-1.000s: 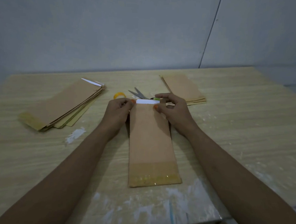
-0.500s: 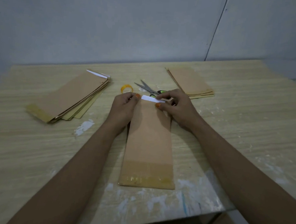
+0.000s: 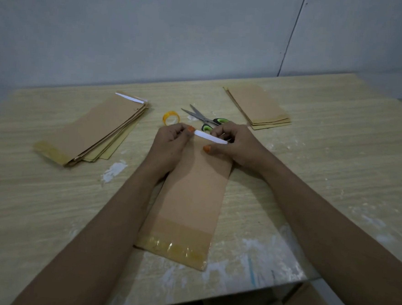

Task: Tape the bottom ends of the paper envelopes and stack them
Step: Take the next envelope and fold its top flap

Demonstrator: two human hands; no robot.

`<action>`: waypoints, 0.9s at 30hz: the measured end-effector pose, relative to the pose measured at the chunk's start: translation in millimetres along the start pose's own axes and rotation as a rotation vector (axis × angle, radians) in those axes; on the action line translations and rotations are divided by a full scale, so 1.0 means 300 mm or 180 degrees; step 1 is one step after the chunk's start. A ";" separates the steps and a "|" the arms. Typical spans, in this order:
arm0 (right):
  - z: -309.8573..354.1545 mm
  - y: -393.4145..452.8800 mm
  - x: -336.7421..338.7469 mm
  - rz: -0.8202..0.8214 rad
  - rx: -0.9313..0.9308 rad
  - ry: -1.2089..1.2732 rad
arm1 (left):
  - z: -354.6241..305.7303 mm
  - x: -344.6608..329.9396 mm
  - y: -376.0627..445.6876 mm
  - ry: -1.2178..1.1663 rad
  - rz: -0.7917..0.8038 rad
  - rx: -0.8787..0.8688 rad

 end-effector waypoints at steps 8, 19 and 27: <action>0.008 -0.006 0.013 -0.0272 0.0072 -0.0081 | 0.004 0.001 0.001 0.0010 -0.0058 -0.0052; -0.005 -0.002 -0.017 -0.0032 -0.0017 -0.0232 | 0.011 -0.003 0.014 -0.0021 0.0079 -0.0141; 0.009 -0.011 0.006 -0.0319 0.0065 -0.0008 | 0.031 0.005 0.017 -0.0246 0.0064 -0.0058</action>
Point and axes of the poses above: each hand's wrist, its own y-axis towards the middle knuckle, its own x-axis out of the back of the hand, z = x × y, the point moved 9 cm from there along y, towards the middle knuckle, and after that the axes turned 2 degrees about x, right-handed, at the moved point
